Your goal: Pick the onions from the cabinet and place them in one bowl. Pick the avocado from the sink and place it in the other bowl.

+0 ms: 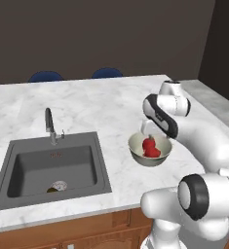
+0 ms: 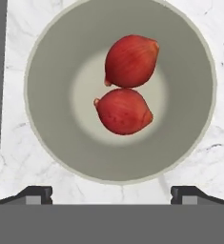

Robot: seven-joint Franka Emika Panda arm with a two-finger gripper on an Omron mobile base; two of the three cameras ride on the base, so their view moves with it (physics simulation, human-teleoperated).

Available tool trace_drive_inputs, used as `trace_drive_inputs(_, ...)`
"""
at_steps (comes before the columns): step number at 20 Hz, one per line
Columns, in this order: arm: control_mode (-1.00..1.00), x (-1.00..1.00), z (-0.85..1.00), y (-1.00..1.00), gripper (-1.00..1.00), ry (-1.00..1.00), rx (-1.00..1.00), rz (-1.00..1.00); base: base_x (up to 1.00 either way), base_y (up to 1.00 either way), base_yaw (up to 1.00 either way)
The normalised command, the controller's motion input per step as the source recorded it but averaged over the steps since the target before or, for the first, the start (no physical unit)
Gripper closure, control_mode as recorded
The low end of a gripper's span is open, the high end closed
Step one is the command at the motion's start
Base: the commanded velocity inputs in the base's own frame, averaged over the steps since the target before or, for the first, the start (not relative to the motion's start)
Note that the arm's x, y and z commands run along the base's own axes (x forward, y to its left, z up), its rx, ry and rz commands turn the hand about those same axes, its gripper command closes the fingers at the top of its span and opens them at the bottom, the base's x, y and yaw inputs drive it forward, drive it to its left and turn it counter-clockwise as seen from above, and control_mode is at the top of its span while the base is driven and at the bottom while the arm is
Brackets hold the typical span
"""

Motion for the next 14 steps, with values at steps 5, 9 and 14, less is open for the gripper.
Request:
trace_drive_inputs(5,-1.00,-0.53,0.35,0.05,-1.00,-0.06,0.00,0.00,0.00,0.00,0.00)
trace_drive_inputs(9,-1.00,-0.51,0.36,0.00,-1.00,-0.10,0.00,0.00,0.00,0.00,0.00)
trace_drive_inputs(14,-1.00,-0.41,0.32,0.00,-1.00,-0.14,0.00,0.00,0.00,0.00,0.00)
